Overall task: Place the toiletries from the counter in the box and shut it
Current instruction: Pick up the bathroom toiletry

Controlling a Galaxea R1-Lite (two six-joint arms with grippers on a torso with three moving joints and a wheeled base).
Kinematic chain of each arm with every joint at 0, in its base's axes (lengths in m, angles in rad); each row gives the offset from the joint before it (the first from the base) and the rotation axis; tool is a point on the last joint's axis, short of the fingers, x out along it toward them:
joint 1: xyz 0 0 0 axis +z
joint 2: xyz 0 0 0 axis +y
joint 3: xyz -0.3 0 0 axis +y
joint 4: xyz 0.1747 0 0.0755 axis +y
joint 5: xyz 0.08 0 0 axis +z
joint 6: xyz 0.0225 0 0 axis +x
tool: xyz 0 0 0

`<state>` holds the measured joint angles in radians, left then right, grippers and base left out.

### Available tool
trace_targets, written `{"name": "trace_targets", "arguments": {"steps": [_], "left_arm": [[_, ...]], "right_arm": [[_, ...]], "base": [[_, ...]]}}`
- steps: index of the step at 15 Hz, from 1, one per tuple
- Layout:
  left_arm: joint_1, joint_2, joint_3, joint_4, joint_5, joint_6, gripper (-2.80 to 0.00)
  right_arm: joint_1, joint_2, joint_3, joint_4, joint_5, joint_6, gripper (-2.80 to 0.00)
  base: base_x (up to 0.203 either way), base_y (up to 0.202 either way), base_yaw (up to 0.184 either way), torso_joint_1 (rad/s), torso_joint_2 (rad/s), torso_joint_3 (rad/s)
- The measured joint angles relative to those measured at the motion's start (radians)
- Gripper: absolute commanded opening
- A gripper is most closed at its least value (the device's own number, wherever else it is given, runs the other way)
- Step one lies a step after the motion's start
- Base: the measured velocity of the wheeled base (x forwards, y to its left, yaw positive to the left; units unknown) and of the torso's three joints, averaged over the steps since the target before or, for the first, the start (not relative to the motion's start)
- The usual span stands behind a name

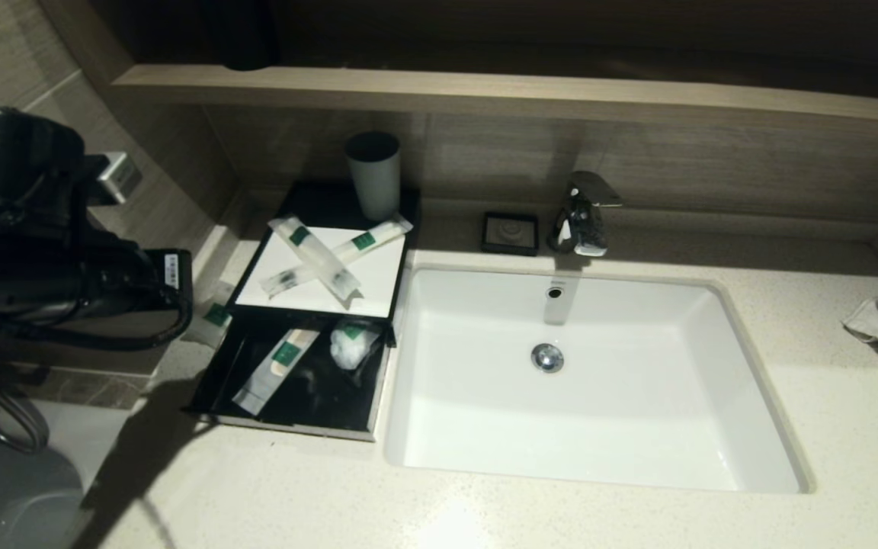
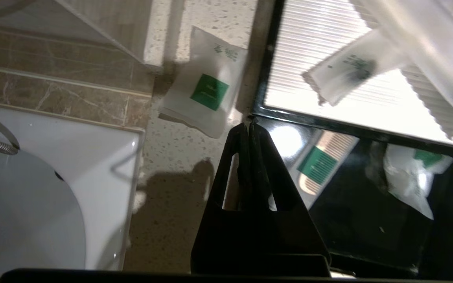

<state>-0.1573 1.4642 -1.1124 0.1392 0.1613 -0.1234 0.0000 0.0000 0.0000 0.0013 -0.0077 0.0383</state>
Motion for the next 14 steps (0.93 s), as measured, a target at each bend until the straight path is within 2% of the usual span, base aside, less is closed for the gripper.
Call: {"name": "trace_targets", "arguments": {"steps": [3,7,14], "left_arm": [[0.058,0.045,-0.002,-0.017,-0.013,-0.018,-2.80],[0.080,0.101,-0.006,-0.038,-0.013,-0.133,-2.80],[0.083,0.199,-0.053,-0.033,0.014,-0.288,-2.80]], "right_arm": [[0.000,0.000,0.000,0.000,0.000,0.000,-2.80],[0.000,0.000,0.000,0.000,0.000,0.000,-2.80],[0.000,0.000,0.000,0.000,0.000,0.000,-2.80]], "base": [[0.000,0.000,0.000,0.000,0.00,0.000],[0.000,0.000,0.000,0.000,0.00,0.000],[0.000,0.000,0.000,0.000,0.00,0.000]]}}
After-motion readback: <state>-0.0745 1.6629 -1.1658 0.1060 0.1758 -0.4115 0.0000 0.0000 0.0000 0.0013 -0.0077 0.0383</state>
